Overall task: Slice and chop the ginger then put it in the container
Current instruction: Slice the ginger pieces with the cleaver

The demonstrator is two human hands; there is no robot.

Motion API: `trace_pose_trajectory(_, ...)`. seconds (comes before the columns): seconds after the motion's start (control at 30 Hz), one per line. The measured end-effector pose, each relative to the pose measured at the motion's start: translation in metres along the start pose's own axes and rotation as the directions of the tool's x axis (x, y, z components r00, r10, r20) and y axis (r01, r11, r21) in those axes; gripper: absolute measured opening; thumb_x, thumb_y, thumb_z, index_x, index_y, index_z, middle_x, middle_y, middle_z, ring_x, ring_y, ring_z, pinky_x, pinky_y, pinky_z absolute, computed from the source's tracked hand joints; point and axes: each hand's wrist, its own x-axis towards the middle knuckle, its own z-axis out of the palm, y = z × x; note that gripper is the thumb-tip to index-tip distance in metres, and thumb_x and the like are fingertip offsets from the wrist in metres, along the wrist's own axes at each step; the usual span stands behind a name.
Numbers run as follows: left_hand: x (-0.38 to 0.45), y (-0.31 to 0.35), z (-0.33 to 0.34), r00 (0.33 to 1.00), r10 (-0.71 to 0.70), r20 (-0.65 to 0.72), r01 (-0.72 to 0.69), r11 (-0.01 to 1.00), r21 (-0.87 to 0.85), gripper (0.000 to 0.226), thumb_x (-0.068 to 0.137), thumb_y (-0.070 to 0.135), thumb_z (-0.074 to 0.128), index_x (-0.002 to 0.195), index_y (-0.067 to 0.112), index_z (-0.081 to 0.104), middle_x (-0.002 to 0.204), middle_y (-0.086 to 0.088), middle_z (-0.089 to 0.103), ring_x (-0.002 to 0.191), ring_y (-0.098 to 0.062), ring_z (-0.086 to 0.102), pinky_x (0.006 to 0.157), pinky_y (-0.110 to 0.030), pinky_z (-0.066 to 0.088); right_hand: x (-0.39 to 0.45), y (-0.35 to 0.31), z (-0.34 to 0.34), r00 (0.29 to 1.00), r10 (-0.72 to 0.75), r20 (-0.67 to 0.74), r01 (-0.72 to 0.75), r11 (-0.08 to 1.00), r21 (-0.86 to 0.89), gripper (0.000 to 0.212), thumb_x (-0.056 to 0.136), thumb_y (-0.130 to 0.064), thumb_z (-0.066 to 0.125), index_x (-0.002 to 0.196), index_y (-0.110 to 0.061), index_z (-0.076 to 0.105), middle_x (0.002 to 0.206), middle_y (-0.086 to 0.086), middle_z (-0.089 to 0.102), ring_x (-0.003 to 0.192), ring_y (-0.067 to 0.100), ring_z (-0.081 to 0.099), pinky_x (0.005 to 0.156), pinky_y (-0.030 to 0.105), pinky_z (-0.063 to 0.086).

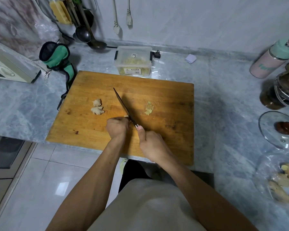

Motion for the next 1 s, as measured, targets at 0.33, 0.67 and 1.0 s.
trace_pose_trajectory(0.33, 0.001, 0.0, -0.004, 0.998, -0.025, 0.051, 0.027, 0.999, -0.038, 0.03, 0.078, 0.005, 0.059, 0.05, 0.013, 0.067, 0.063, -0.009, 0.071, 0.07, -0.034, 0.073, 0.073, -0.048, 0.061, 0.012, 0.002, 0.007, 0.999, 0.05, 0.011, -0.05, 0.997, 0.054, 0.068, 0.108, -0.052, 0.016, 0.06, -0.016, 0.05, 0.063, 0.003, 0.05, 0.068, 0.02, 0.051, 0.069, 0.037, 0.042)
trace_pose_trajectory(0.67, -0.003, -0.003, -0.009, 0.996, -0.012, 0.092, 0.022, 0.994, -0.103, 0.02, 0.083, 0.008, 0.073, 0.064, 0.014, 0.071, 0.067, -0.007, 0.072, 0.067, -0.022, 0.071, 0.075, -0.037, 0.061, 0.009, 0.034, -0.039, 0.986, 0.166, -0.03, -0.161, 0.98, 0.114, 0.073, 0.103, -0.062, 0.012, 0.067, -0.017, 0.056, 0.054, -0.001, 0.05, 0.046, 0.013, 0.049, 0.053, 0.028, 0.044)
trace_pose_trajectory(1.0, 0.003, -0.009, -0.011, 0.978, 0.146, 0.149, -0.156, 0.986, 0.056, 0.009, 0.087, 0.023, 0.073, 0.082, 0.016, 0.073, 0.076, -0.003, 0.074, 0.074, -0.022, 0.071, 0.082, -0.04, 0.06, 0.004, 0.02, -0.026, 0.992, 0.118, 0.049, -0.123, 0.982, 0.141, 0.07, 0.102, -0.065, 0.016, 0.063, -0.018, 0.049, 0.055, 0.002, 0.048, 0.048, 0.019, 0.05, 0.053, 0.031, 0.046)
